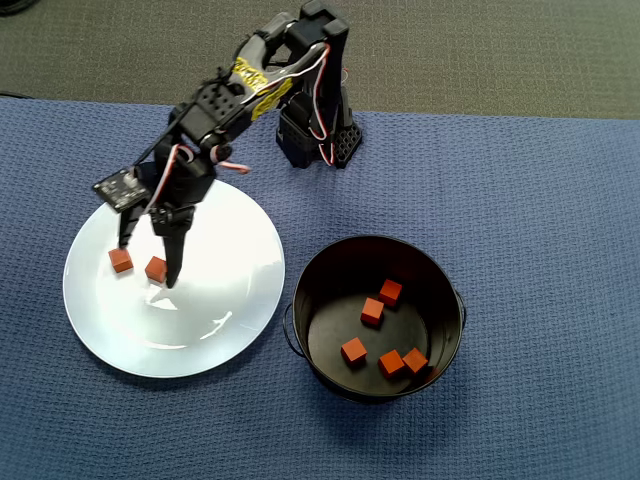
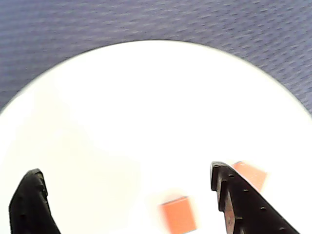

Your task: Pick up the red cubes from the white plate and place them in the black recipient

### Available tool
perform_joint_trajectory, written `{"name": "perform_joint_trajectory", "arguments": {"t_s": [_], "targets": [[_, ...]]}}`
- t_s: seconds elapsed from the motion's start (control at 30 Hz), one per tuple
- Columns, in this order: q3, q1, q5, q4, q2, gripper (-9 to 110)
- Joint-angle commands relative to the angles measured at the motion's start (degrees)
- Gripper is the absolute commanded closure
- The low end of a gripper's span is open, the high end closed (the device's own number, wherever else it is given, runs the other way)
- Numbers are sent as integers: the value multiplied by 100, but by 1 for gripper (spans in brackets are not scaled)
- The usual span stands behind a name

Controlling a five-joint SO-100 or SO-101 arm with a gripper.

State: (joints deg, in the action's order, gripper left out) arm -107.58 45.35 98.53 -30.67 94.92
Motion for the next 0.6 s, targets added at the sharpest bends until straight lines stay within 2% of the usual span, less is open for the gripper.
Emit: {"name": "perform_joint_trajectory", "arguments": {"t_s": [0.0, 0.2, 0.57], "targets": [[97, 290, 360, 580, -334, 63], [-185, 378, 571, 1204, -835, 64], [-352, 114, 308, 1494, -1230, 67]]}}
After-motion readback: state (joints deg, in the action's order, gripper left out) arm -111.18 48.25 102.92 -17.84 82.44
